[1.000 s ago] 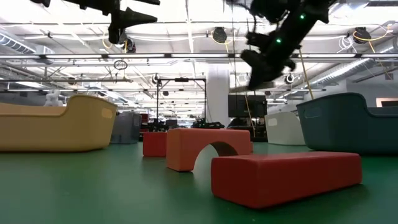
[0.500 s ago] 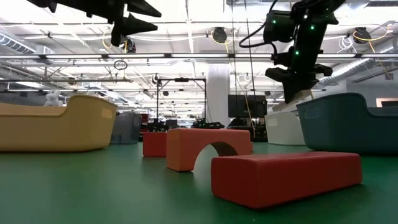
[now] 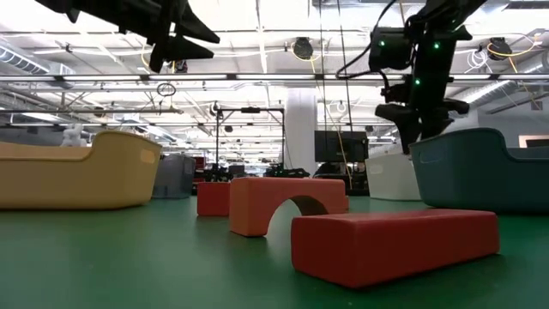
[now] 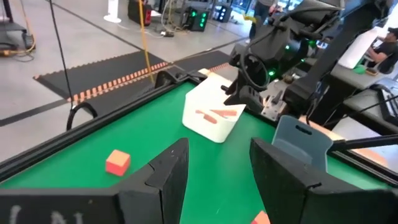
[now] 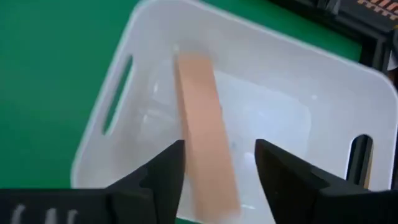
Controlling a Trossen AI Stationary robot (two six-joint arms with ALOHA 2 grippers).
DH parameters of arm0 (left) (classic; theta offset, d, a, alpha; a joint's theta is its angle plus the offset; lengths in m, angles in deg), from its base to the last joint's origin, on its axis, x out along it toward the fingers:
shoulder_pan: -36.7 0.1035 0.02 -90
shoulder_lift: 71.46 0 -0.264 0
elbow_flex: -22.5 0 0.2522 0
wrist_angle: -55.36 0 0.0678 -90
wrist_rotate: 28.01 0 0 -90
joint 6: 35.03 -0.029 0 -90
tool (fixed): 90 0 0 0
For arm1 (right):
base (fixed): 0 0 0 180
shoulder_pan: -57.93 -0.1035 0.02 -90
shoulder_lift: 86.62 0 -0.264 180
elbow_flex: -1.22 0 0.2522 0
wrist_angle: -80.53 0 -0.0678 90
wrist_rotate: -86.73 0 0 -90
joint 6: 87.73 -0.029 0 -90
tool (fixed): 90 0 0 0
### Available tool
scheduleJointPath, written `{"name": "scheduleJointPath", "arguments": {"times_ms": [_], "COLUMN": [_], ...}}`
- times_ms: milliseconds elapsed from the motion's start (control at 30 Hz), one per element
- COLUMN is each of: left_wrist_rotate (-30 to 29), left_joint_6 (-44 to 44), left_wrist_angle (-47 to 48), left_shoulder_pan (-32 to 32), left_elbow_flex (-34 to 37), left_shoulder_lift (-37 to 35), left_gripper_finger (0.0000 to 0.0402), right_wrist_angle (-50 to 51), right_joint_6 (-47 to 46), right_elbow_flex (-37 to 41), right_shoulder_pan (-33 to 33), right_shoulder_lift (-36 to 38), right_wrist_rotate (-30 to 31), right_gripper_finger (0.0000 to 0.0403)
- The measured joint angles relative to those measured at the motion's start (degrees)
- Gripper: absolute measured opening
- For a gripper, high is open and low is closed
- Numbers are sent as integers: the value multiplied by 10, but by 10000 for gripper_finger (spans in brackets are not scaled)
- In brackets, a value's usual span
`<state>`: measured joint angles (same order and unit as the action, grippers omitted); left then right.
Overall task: Sort & place blocks by color
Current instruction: Put the top light brown block into the white bin, then put the top right orange block into the yellow bin
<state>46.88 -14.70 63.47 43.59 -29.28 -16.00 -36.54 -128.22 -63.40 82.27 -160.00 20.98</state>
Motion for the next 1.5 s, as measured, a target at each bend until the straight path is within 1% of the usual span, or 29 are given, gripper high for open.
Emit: {"name": "scheduleJointPath", "arguments": {"times_ms": [100, 200, 300, 433, 567, 633, 767, 867, 1033, 1100, 1167, 1333, 1400, 1500], "left_wrist_rotate": [0, 0, -2, -4, -4, -4, -4, -4, -4, -4, -4, -4, -4, -4], "left_joint_6": [20, 31, 42, 54, 55, 55, 46, 17, -92, -120, -144, -179, -195, -223], "left_wrist_angle": [-1, -1, -6, -9, -17, -17, -33, -64, -138, -153, -171, -181, -174, -190], "left_shoulder_pan": [4, 7, 7, 7, 6, 5, -1, -4, -6, -5, -3, 5, 10, 19], "left_elbow_flex": [0, 0, 0, 0, 0, 0, 0, 0, 0, 0, 0, 0, 0, -1], "left_shoulder_lift": [0, 0, 0, 0, 9, 22, 61, 97, 151, 164, 177, 204, 206, 216], "left_gripper_finger": [172, 172, 172, 172, 172, 172, 172, 172, 173, 173, 173, 173, 173, 176], "right_wrist_angle": [5, 12, 13, 15, 2, -20, -90, -149, -219, -237, -250, -263, -268, -278], "right_joint_6": [5, 23, 45, 61, 41, 38, 44, 63, 110, 112, 112, 112, 112, 123], "right_elbow_flex": [9, 9, 9, 9, 9, 9, 9, 9, 9, 9, 9, 9, 9, 9], "right_shoulder_pan": [0, 0, 0, 0, 0, 0, 0, -1, -1, -1, -1, -1, -1, -1], "right_shoulder_lift": [0, 6, 23, 64, 116, 140, 175, 190, 201, 202, 201, 201, 201, 201], "right_wrist_rotate": [-18, -20, -20, -20, -21, -25, -56, -80, -80, -80, -80, -80, -80, -78], "right_gripper_finger": [221, 245, 259, 264, 260, 256, 254, 254, 254, 254, 254, 254, 254, 254]}}
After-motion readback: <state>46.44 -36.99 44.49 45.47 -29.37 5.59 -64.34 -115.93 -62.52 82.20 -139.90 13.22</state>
